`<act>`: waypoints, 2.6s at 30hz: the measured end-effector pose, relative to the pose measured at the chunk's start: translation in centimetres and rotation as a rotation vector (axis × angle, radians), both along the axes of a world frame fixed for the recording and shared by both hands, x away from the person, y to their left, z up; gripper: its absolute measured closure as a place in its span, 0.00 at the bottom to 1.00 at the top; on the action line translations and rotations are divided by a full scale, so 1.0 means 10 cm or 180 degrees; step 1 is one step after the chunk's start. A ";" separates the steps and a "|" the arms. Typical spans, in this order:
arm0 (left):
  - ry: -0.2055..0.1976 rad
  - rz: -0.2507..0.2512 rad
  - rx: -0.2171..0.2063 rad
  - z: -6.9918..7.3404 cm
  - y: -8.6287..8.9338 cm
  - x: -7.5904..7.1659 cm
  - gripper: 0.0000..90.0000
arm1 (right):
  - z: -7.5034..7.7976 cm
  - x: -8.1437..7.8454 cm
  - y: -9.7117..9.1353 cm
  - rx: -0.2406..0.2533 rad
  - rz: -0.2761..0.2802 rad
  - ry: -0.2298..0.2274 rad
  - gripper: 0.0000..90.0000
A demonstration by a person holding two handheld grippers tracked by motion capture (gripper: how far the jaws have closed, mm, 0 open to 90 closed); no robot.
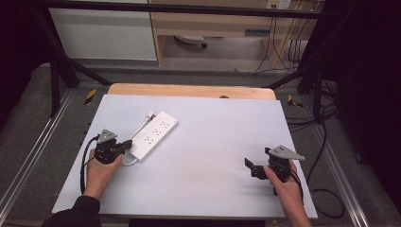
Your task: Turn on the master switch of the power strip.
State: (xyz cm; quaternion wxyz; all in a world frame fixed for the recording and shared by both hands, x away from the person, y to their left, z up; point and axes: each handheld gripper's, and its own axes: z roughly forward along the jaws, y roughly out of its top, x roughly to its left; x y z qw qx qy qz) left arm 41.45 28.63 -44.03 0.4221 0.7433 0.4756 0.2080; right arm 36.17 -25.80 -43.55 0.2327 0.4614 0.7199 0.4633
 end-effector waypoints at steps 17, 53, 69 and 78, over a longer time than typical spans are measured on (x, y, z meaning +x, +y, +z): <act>-0.0121 -0.0015 -0.0067 0.03 0.00 -0.02 1.00 | 0.00 0.00 0.00 0.0000 -0.0006 -0.0014 0.04; -0.0507 0.0072 -0.0380 0.15 0.00 -0.09 0.51 | 0.00 0.00 0.00 -0.0014 0.0008 -0.0017 0.04; -0.0624 0.0146 -0.0573 0.26 0.01 -0.19 0.13 | 0.01 0.00 0.01 -0.0016 0.0014 -0.0023 0.04; -0.0691 0.0144 -0.0643 0.34 0.09 -0.26 0.10 | 0.01 0.00 0.01 -0.0015 0.0013 -0.0028 0.04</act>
